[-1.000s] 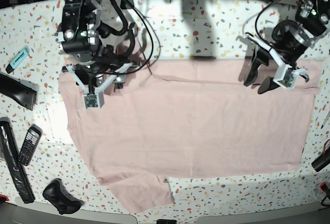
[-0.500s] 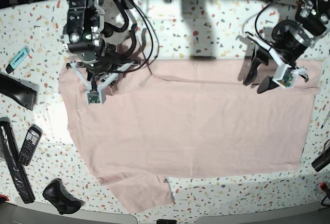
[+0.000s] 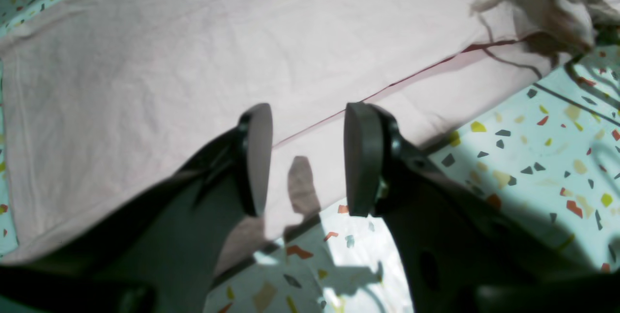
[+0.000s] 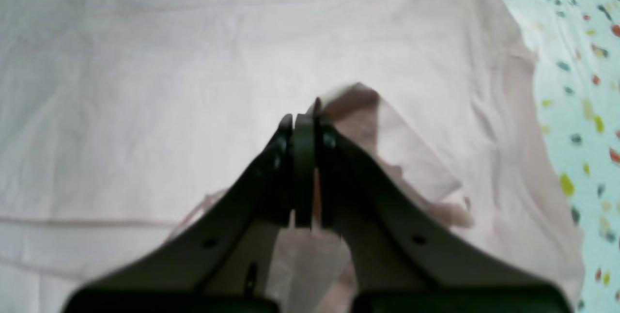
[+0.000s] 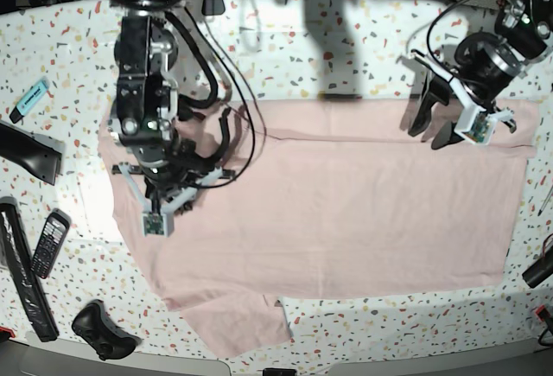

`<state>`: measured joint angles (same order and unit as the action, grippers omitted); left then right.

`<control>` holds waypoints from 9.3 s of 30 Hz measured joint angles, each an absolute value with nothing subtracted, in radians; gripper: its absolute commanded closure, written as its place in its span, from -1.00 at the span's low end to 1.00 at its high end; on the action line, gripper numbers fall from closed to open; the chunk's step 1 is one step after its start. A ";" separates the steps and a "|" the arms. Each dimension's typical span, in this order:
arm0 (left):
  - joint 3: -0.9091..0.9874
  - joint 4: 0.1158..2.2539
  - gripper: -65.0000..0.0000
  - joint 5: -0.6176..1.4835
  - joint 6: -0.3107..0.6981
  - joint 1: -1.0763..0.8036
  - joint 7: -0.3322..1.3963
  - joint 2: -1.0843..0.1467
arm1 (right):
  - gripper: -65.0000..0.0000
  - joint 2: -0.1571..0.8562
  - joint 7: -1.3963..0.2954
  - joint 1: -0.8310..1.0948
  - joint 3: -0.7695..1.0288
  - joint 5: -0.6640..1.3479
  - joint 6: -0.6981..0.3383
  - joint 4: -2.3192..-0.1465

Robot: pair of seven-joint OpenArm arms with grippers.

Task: Fold the T-shirt properly

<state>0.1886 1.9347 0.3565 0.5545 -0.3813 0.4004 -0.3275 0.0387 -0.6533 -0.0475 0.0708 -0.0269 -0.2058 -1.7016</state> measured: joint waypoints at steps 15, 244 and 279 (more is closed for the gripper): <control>0.189 1.935 0.29 0.292 0.554 -0.410 0.398 -0.327 | 1.00 0.039 -0.549 -0.260 0.071 -0.094 -0.190 -1.431; -0.105 1.247 1.00 -0.430 0.502 -0.199 0.010 -0.810 | 0.97 0.670 -0.624 0.292 -0.329 -0.394 -0.457 -1.831; -0.105 1.449 1.00 -0.396 0.494 -0.476 0.155 -0.928 | 1.00 0.900 -0.763 0.552 -0.316 -0.395 -0.239 -1.986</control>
